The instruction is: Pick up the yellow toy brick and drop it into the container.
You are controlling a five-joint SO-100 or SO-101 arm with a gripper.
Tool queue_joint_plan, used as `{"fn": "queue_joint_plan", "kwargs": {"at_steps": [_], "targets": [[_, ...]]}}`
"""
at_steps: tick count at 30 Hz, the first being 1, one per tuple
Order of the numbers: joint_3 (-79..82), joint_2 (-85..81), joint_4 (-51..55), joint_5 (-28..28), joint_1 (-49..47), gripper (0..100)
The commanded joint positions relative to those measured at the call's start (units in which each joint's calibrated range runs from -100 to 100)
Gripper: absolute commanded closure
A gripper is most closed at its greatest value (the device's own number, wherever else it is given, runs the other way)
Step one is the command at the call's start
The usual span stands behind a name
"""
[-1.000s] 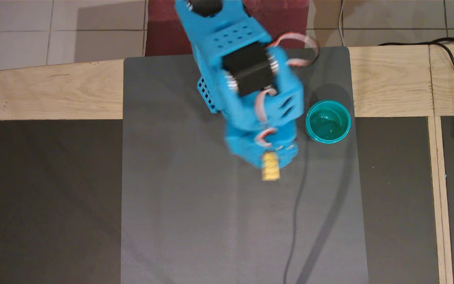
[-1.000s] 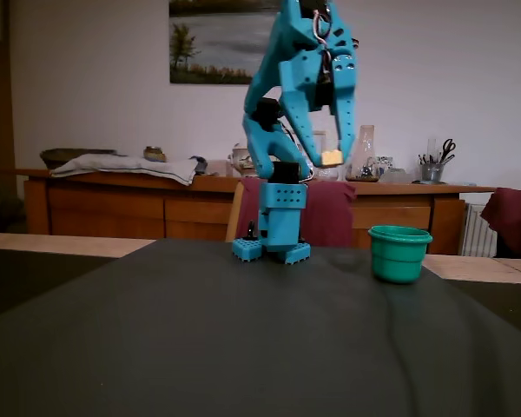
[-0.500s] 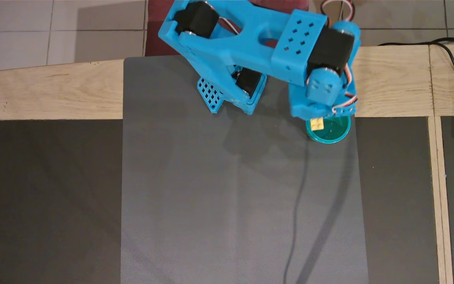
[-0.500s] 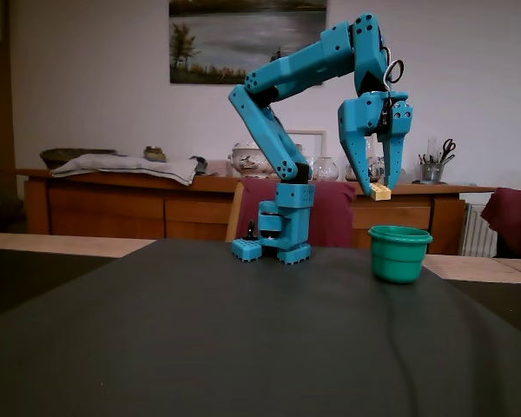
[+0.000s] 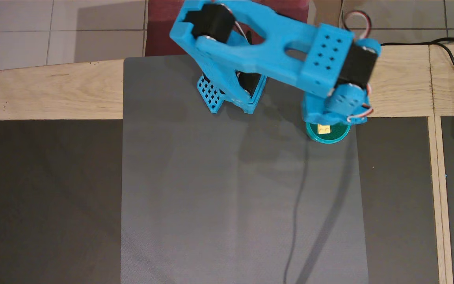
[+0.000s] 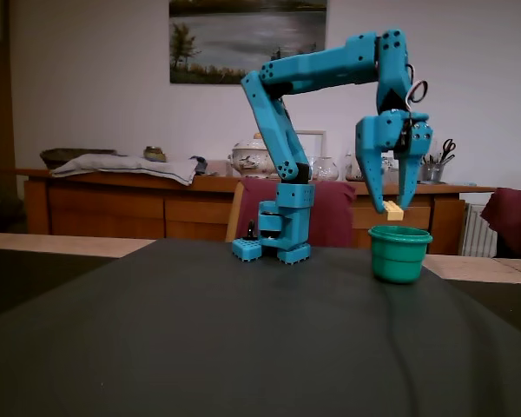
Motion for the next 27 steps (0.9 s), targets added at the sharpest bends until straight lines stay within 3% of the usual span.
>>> {"fn": "queue_joint_plan", "kwargs": {"at_steps": [1, 27], "targets": [[-1.17, 0.76, -1.08, -0.37, -0.83, 100], [-1.08, 1.18, -1.43, -1.21, -4.69, 100]]}}
